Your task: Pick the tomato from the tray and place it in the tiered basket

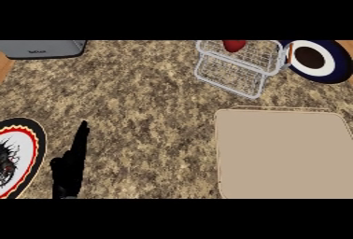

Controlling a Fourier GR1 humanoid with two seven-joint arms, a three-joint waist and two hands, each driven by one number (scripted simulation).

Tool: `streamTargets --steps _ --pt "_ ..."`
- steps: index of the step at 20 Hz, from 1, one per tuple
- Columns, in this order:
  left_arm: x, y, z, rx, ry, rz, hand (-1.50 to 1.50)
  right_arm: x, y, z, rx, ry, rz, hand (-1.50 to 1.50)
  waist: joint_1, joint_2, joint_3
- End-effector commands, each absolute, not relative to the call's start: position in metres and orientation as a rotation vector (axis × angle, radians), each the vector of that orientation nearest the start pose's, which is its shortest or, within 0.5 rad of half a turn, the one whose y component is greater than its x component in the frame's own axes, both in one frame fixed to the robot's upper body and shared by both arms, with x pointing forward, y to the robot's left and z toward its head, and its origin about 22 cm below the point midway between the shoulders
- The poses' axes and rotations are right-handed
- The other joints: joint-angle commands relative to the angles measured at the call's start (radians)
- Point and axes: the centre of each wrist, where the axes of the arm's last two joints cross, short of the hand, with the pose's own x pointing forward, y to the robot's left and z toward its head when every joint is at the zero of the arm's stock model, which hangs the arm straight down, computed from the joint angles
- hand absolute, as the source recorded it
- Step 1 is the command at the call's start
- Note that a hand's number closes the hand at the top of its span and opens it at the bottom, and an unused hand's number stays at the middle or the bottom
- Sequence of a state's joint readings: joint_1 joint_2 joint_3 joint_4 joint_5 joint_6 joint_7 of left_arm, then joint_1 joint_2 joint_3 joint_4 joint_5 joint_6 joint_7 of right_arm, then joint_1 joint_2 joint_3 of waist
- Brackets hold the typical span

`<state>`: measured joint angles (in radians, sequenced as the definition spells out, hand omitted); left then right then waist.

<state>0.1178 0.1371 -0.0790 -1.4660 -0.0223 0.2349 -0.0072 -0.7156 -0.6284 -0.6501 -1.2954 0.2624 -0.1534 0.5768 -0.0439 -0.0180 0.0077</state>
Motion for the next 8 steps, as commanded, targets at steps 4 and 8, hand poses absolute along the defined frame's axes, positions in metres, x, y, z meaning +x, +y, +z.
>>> streamTargets --steps 4,8 --pt "0.199 0.251 -0.06 0.287 -1.268 0.03 0.0 0.213 -0.521 0.267 -0.854 -1.501 -0.443 -1.5 -0.024 0.006 -0.006" --pt "0.206 0.259 -0.045 0.281 -1.289 0.019 0.0 0.165 -0.559 0.265 -0.794 -1.549 -0.425 -1.5 0.006 0.011 -0.006"
